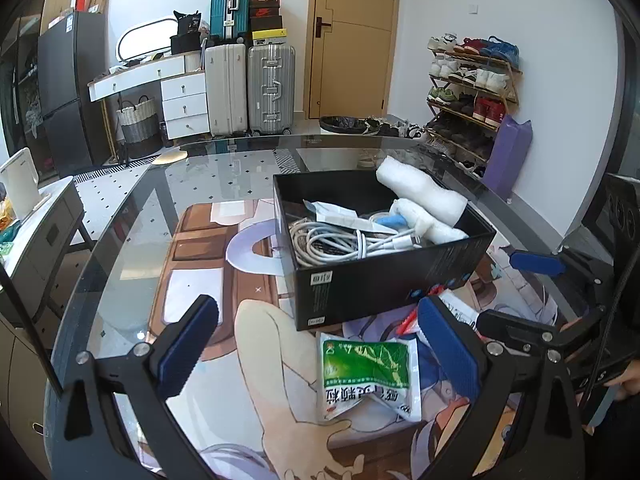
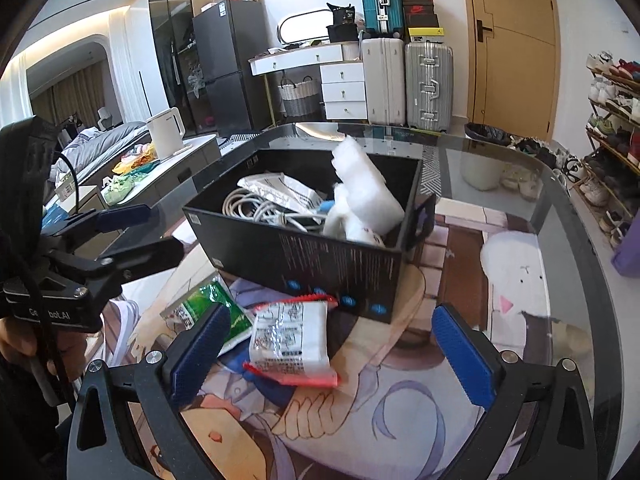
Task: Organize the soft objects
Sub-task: 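Move both grippers back from the box toward the two packets on the cloth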
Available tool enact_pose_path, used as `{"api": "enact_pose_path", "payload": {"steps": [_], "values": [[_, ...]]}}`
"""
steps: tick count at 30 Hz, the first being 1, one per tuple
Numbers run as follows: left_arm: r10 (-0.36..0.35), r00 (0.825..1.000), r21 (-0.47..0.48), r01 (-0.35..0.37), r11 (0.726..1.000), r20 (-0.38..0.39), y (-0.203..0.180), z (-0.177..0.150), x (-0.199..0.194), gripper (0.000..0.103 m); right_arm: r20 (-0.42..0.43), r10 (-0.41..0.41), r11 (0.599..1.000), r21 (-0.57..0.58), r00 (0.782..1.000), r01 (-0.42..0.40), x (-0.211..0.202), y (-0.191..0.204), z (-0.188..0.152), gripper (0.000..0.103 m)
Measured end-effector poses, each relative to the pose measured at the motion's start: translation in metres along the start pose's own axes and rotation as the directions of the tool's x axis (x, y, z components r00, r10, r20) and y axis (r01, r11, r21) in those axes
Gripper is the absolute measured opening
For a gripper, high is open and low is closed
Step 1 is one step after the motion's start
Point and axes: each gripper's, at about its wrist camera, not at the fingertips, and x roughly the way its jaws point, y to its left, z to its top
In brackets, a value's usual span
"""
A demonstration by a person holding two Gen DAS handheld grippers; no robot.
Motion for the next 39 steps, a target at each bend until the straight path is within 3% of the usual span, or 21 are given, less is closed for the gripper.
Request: {"api": "enact_pose_path", "payload": {"steps": [13, 39], "values": [[0.002, 1.000, 0.036, -0.001, 0.999, -0.017, -0.002, -0.013, 0.003, 0.101, -0.056, -0.003, 1.000, 0.011, 0.998, 0.004, 0.013, 0.003, -0.006, 0.102], [-0.012, 0.996, 0.016, 0.013, 1.000, -0.091, -0.001, -0.017, 0.013, 0.101, -0.174, -0.017, 1.000, 0.006, 0.985, 0.019, 0.035, 0.009, -0.014, 0.102]]}}
